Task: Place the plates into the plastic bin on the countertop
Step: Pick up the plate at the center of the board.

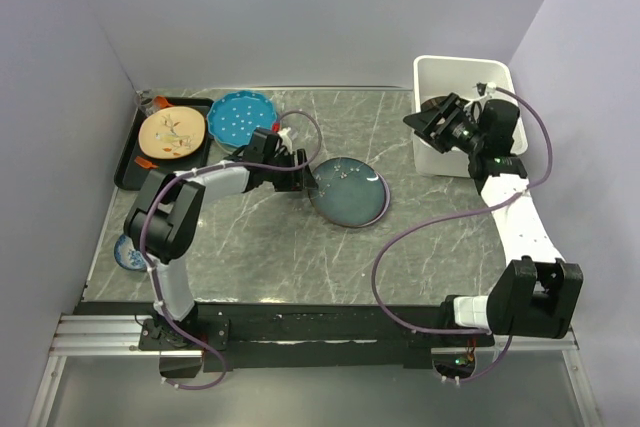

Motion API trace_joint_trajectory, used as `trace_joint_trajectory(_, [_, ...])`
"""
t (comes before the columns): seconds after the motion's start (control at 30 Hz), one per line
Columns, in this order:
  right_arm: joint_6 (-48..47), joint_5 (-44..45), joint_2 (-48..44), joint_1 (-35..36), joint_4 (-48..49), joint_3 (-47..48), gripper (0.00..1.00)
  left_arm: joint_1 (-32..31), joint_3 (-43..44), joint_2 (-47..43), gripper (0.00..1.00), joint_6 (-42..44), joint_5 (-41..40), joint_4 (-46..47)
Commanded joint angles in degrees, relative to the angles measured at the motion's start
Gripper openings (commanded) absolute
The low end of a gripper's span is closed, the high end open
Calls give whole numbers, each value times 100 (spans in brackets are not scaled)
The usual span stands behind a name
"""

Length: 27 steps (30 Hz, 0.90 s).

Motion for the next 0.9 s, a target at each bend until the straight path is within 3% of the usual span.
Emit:
trace_joint_trajectory(0.0, [-158,-82,-221,97,43,-168,65,-52,297,180,60,2,165,262])
trace_joint_trajectory(0.4, [-255,-143,-142,229,34,-537,65,-79,446,479,35,-50,403,332])
trace_joint_trajectory(0.6, [-272,-187,-45,299,96,-695,65,-79,464,471,12,-15,403,289])
trace_joint_trajectory(0.63, [-299,-187,-45,317,96,-722,65,-79,455,454,2,-7,412,271])
trace_joint_trajectory(0.87, [-264,-310,86,343,297,-1029,65,-79,420,278,1,-41,447,262])
